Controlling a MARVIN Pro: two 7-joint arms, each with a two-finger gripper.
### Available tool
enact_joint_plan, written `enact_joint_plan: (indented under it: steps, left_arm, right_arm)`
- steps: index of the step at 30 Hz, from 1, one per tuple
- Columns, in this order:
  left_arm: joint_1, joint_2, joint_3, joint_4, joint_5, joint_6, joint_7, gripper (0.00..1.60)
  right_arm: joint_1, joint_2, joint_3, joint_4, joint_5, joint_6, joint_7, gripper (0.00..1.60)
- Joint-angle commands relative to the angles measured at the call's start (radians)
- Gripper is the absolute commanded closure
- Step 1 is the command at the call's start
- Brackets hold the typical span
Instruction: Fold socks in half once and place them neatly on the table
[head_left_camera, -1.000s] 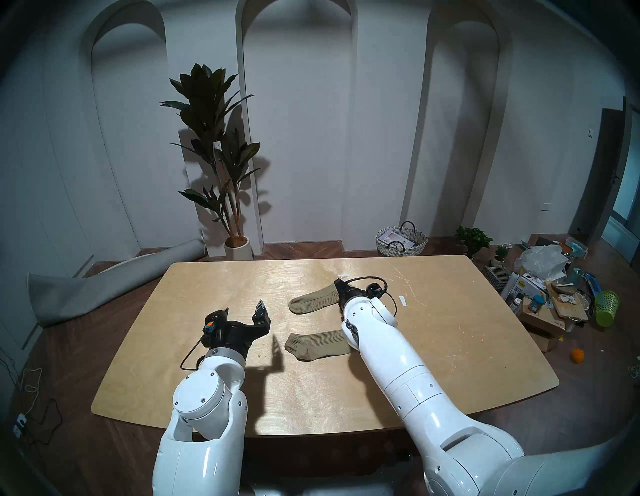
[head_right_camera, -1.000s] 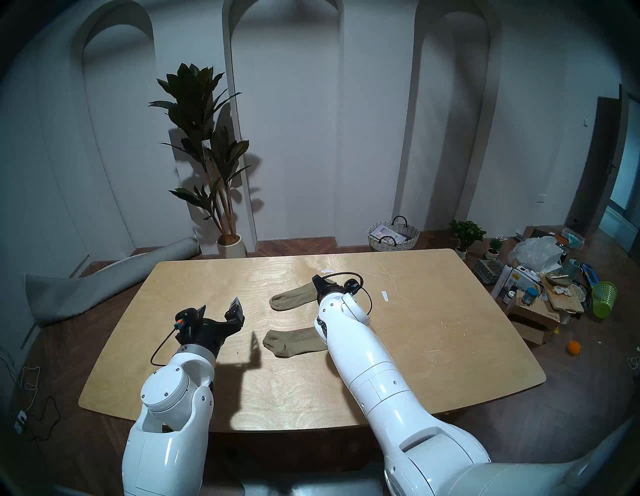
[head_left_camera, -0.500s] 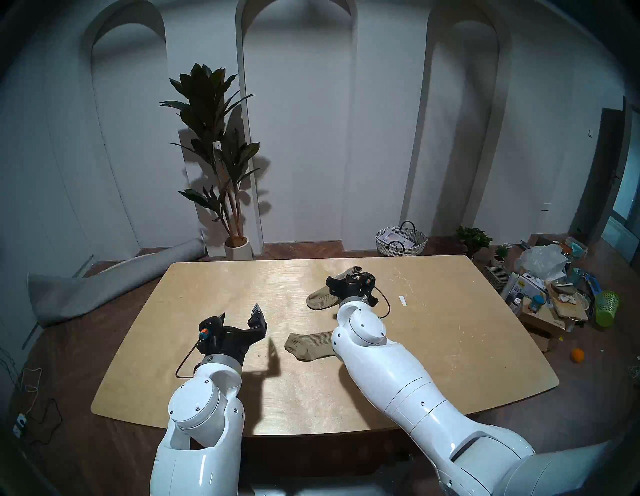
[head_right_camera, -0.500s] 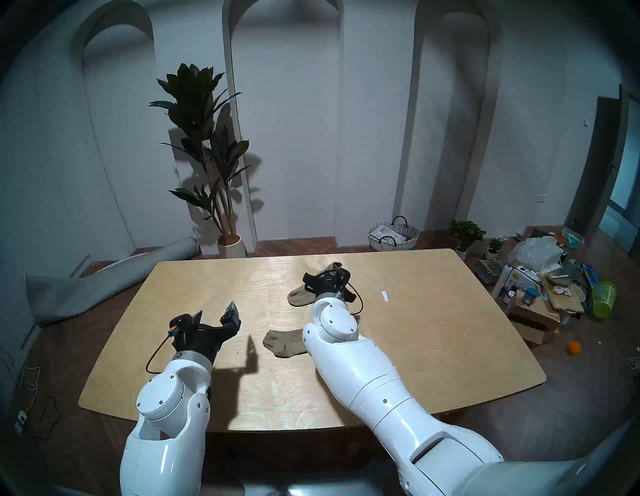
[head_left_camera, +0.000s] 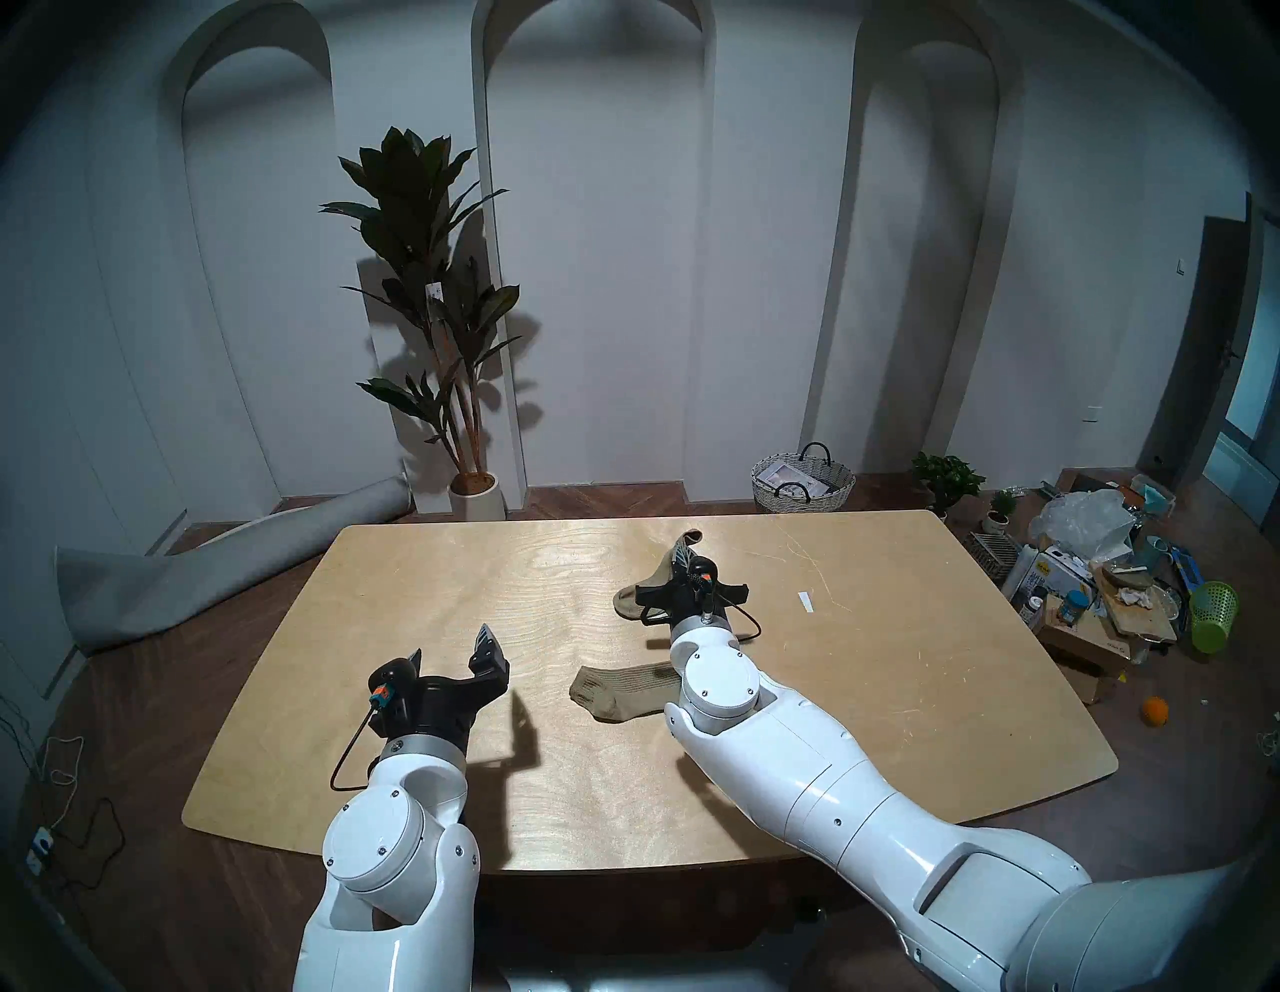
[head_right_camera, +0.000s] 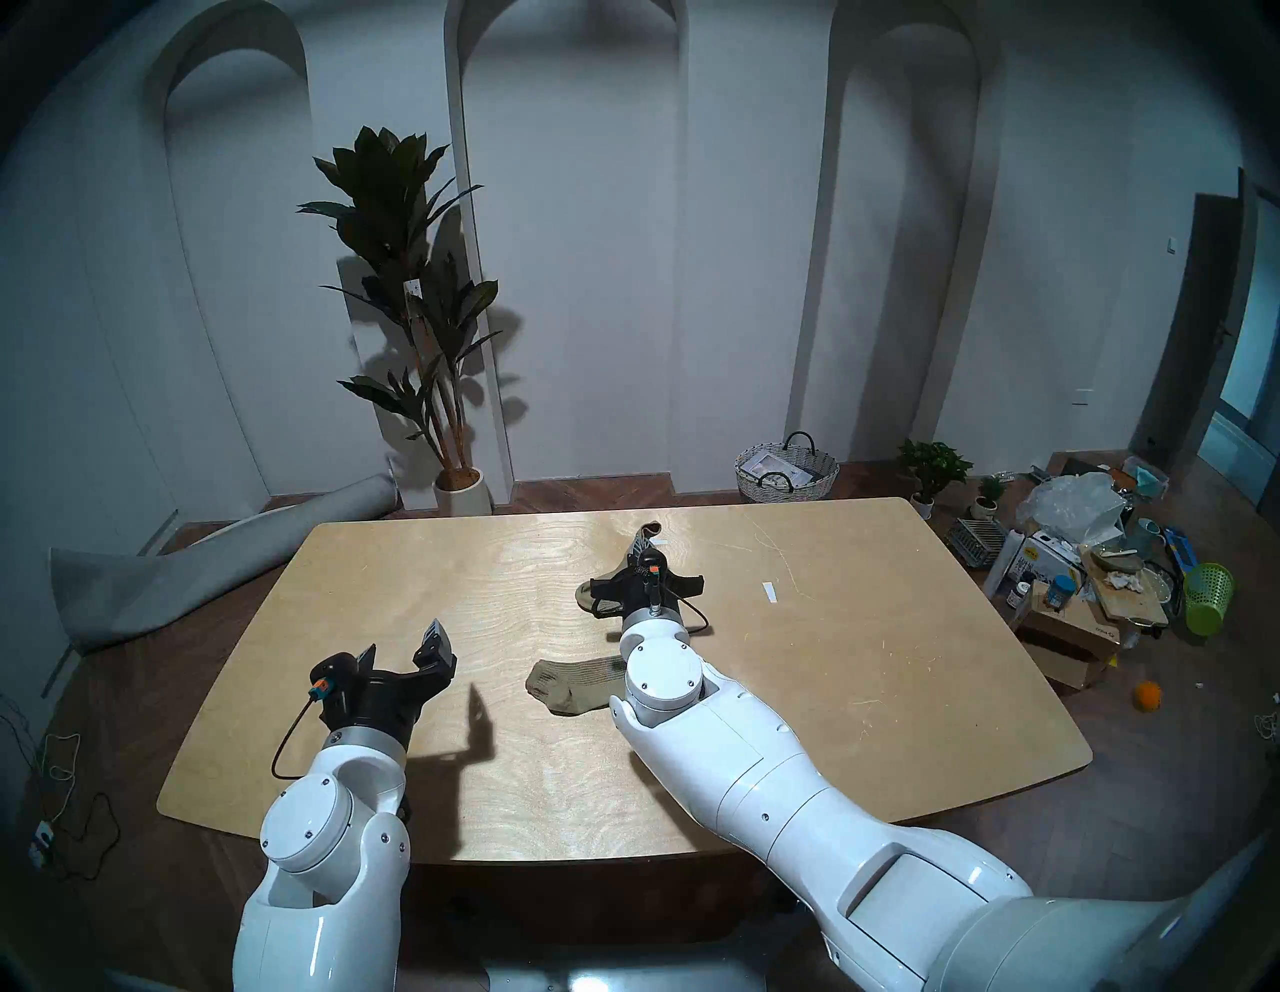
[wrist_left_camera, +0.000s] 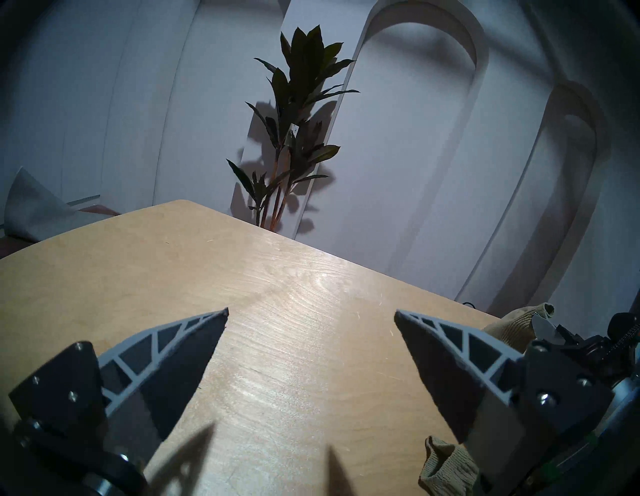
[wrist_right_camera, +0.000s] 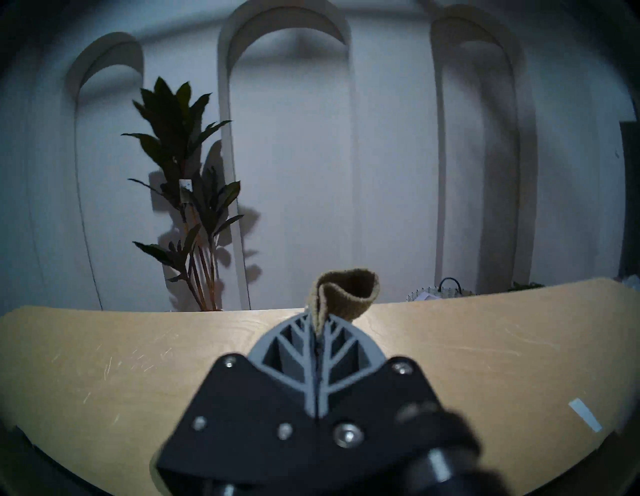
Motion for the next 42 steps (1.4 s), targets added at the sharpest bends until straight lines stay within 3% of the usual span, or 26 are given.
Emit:
enact_joint_plan:
  steps: [1,6,12,20,22,24,30,34,35,42]
  left_arm:
    - [0.048,-0.004,0.000,-0.064,0.009,-0.041,0.024,0.00]
    - [0.078,-0.006,0.001,-0.087,0.009,-0.060,0.049,0.00]
    - [0.103,-0.003,0.011,-0.105,0.015,-0.081,0.079,0.00]
    - [0.125,0.011,0.037,-0.120,0.021,-0.105,0.120,0.00]
    - [0.130,0.022,0.053,-0.122,0.021,-0.112,0.136,0.00]
    - [0.131,0.026,0.060,-0.121,0.021,-0.115,0.143,0.00]
    - [0.138,0.059,0.105,-0.124,0.024,-0.132,0.188,0.00]
    - [0.143,0.080,0.132,-0.128,0.027,-0.145,0.221,0.00]
    - [0.148,0.099,0.152,-0.130,0.023,-0.158,0.250,0.00]
    - [0.161,0.136,0.194,-0.148,0.017,-0.181,0.315,0.00]
  right_arm:
    - [0.063,0.079,-0.053,-0.066,-0.069,0.065,0.083,1.60]
    - [0.080,0.130,-0.084,-0.082,-0.103,0.112,0.143,1.60]
    - [0.092,0.171,-0.113,-0.094,-0.153,0.115,0.174,1.60]
    - [0.097,0.215,-0.162,-0.073,-0.266,0.021,0.163,1.60]
    - [0.099,0.219,-0.181,-0.043,-0.335,-0.029,0.122,1.60]
    - [0.099,0.218,-0.185,-0.029,-0.350,-0.050,0.116,1.60]
    - [0.119,0.212,-0.232,0.072,-0.493,-0.151,0.015,1.60]
    - [0.123,0.202,-0.244,0.116,-0.523,-0.190,-0.017,1.60]
    - [0.127,0.193,-0.252,0.154,-0.544,-0.237,-0.034,1.60]
    - [0.117,0.201,-0.257,0.136,-0.537,-0.237,-0.023,1.60]
